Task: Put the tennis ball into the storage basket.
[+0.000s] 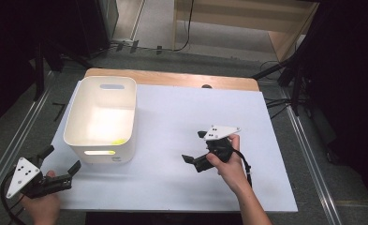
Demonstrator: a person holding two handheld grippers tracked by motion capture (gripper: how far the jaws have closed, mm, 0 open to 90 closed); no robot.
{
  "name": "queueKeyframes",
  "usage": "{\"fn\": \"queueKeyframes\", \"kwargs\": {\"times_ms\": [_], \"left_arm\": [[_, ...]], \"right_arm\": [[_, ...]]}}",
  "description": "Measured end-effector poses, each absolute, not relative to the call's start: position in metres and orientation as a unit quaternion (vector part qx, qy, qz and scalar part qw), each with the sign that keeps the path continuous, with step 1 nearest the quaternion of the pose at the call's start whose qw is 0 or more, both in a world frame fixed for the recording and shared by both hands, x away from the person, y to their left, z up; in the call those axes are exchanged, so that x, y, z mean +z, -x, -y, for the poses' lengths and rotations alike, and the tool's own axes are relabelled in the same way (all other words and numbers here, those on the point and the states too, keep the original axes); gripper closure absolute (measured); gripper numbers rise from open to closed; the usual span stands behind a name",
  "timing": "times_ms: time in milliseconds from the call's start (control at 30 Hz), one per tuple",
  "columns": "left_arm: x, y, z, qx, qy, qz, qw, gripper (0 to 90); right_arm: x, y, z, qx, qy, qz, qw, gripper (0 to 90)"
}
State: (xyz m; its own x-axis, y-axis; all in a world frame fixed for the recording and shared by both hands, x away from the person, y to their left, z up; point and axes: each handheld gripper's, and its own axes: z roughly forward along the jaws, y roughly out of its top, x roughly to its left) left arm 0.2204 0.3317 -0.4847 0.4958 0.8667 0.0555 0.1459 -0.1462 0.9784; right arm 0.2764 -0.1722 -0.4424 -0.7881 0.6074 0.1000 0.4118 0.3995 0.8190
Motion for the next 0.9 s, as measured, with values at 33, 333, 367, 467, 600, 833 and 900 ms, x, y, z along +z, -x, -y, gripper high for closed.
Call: {"fn": "queueKeyframes", "kwargs": {"times_ms": [33,333,367,467,600,833,900], "left_arm": [[-0.485,-0.22,-0.332,0.336,-0.678,-0.373,0.536,0.0],[-0.485,-0.22,-0.332,0.336,-0.68,-0.374,0.534,0.0],[-0.485,-0.22,-0.332,0.337,-0.679,-0.375,0.533,0.0],[-0.485,-0.22,-0.332,0.337,-0.679,-0.376,0.532,0.0],[-0.485,-0.22,-0.331,0.338,-0.681,-0.374,0.532,0.0],[-0.485,-0.221,-0.331,0.338,-0.68,-0.374,0.532,0.0],[-0.485,-0.221,-0.331,0.338,-0.68,-0.374,0.531,0.0]], "right_arm": [[-0.443,-0.276,0.174,0.454,-0.307,-0.83,0.11,0.0],[-0.449,-0.266,0.196,0.458,-0.321,-0.82,0.118,0.0],[-0.449,-0.264,0.198,0.458,-0.323,-0.819,0.119,0.0],[-0.454,-0.26,0.208,0.46,-0.329,-0.816,0.122,0.0],[-0.459,-0.255,0.219,0.461,-0.336,-0.811,0.127,0.0],[-0.467,-0.248,0.236,0.462,-0.349,-0.804,0.131,0.0],[-0.469,-0.247,0.239,0.463,-0.353,-0.802,0.13,0.0]]}}
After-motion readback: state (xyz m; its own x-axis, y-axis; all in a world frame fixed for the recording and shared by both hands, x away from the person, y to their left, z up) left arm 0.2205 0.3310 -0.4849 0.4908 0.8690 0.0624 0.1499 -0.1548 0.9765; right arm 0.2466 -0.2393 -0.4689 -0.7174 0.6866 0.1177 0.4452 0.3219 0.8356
